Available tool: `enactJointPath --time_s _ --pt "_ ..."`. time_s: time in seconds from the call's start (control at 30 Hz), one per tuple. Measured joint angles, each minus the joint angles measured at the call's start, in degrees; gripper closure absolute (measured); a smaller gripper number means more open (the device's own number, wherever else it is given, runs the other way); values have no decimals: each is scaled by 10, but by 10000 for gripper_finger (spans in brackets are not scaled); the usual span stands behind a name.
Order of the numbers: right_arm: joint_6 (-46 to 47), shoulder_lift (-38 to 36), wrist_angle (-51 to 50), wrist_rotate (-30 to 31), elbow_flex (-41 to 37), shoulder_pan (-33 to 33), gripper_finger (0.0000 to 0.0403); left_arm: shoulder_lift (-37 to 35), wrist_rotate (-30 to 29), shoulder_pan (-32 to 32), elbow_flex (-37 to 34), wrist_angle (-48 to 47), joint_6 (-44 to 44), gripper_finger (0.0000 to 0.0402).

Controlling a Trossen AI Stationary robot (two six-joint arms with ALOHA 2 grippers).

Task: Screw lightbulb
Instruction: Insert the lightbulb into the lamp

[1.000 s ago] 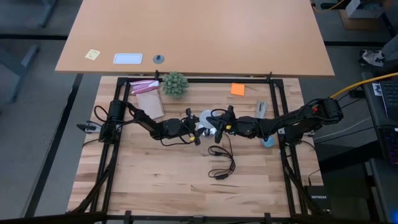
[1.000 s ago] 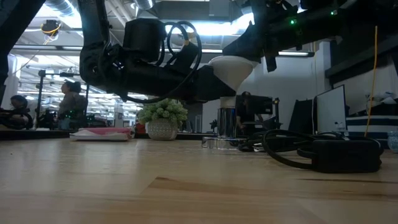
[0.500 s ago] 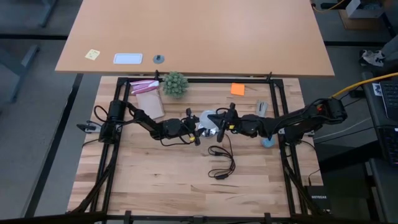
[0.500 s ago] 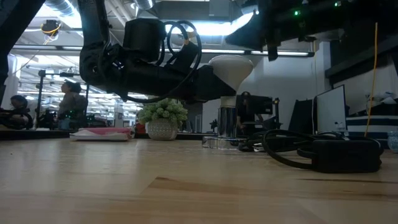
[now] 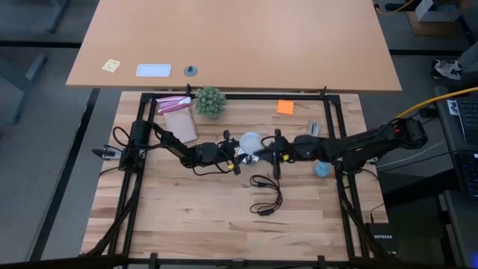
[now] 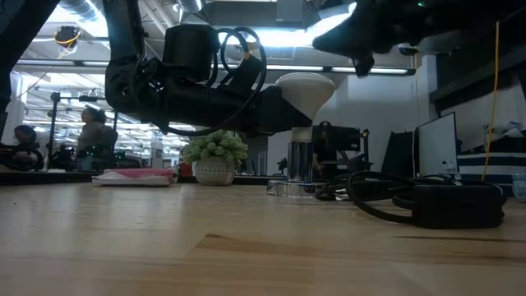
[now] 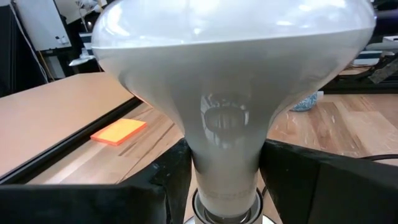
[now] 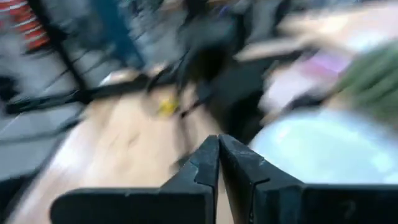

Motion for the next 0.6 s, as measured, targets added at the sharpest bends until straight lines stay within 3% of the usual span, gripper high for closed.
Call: enactJointPath --time_s 0.1,0.27,0.6 --pt "50 5 -81 -60 0 0 379 0 0 0 0 0 0 243" --pt "127 49 -201 -47 0 0 379 0 0 0 0 0 2 243" --pt "129 148 -221 -22 0 -1 379 0 0 0 0 1 6 243"
